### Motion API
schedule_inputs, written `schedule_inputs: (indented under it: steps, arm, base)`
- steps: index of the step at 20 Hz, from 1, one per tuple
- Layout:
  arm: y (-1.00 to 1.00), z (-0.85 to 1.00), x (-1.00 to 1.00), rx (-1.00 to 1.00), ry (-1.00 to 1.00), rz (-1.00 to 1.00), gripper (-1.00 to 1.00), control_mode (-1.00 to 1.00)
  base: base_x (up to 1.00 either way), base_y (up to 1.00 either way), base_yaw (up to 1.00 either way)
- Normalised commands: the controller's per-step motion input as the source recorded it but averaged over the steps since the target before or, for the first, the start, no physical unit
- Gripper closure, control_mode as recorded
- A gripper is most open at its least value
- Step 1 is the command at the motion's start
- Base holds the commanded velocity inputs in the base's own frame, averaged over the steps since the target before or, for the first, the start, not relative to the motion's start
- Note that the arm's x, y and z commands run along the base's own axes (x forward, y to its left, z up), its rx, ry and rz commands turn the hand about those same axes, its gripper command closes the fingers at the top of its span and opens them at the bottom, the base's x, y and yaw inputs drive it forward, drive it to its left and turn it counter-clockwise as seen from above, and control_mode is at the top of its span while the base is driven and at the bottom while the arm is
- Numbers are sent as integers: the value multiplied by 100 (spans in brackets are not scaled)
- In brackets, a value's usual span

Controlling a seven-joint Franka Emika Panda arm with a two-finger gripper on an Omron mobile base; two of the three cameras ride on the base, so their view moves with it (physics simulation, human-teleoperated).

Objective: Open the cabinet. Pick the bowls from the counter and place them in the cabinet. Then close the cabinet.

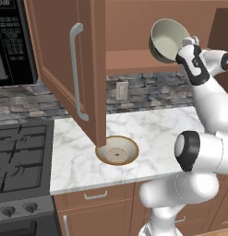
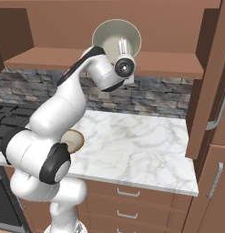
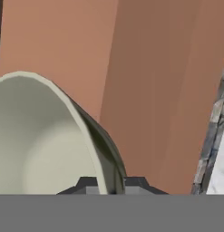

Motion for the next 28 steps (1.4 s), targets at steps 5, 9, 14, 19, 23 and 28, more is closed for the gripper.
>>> schedule_inputs:
  steps: [5, 9, 14, 19, 23, 28]
  arm:
    - [10, 6, 0, 0, -11, 0, -100, -100]
    - [0, 42, 0, 0, -10, 0, -100, -100]
    - [0, 57, 0, 0, -7, 0, -100, -100]
    - [0, 53, -1, 0, -11, 0, -100, -100]
    - [-24, 25, -47, 0, 9, 0, -100, -100]
    - [-13, 3, -96, -1, 15, 0, -100, -100]
  base:
    - [0, 0, 0]
    - [0, 0, 0]
    - [0, 0, 0]
    - [0, 0, 0]
    - [0, 0, 0]
    - [0, 0, 0]
